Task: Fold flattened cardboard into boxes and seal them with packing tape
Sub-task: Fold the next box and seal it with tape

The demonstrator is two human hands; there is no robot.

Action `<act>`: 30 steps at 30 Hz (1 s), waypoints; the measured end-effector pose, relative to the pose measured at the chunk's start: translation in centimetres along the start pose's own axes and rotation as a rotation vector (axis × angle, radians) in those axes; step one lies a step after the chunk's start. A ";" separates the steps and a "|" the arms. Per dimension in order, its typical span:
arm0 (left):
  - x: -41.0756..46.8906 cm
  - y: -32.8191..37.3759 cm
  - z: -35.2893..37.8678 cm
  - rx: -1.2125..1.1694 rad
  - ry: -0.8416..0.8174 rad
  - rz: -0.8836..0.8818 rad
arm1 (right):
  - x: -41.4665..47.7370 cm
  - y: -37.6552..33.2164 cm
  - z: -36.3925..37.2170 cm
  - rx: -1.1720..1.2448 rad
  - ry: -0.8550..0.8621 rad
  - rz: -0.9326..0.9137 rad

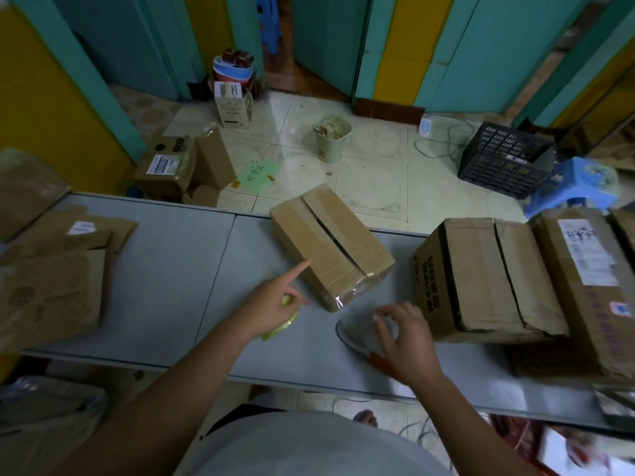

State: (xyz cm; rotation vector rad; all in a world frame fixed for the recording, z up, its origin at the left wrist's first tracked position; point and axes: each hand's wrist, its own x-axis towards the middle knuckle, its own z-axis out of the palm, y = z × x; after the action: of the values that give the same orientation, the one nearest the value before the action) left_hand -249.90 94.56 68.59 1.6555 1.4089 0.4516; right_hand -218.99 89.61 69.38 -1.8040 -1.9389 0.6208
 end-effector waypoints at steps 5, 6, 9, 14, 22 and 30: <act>-1.4 -1.6 -1.2 0.409 0.235 0.128 | 5.3 -1.9 -2.8 0.069 0.145 -0.019; -1.4 -2.0 -1.2 0.432 0.273 0.145 | 6.3 -1.9 -3.2 0.065 0.142 0.008; -1.0 -2.7 -0.6 0.488 0.309 0.156 | 9.0 -1.7 -3.3 0.059 0.042 0.131; -0.2 -2.7 0.7 0.591 0.310 0.268 | 11.3 -1.1 -1.9 0.283 -0.131 0.288; -1.4 -4.1 1.3 0.493 0.232 0.086 | 8.7 -1.2 0.3 0.378 -0.127 0.321; -1.9 -1.5 1.0 -0.325 0.287 -0.168 | 6.6 -2.1 1.3 0.411 -0.142 0.328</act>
State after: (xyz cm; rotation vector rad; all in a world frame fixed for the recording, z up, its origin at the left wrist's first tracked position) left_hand -250.63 92.35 67.34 1.2356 1.5714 0.7990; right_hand -221.90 95.98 69.54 -1.8511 -1.4601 1.1884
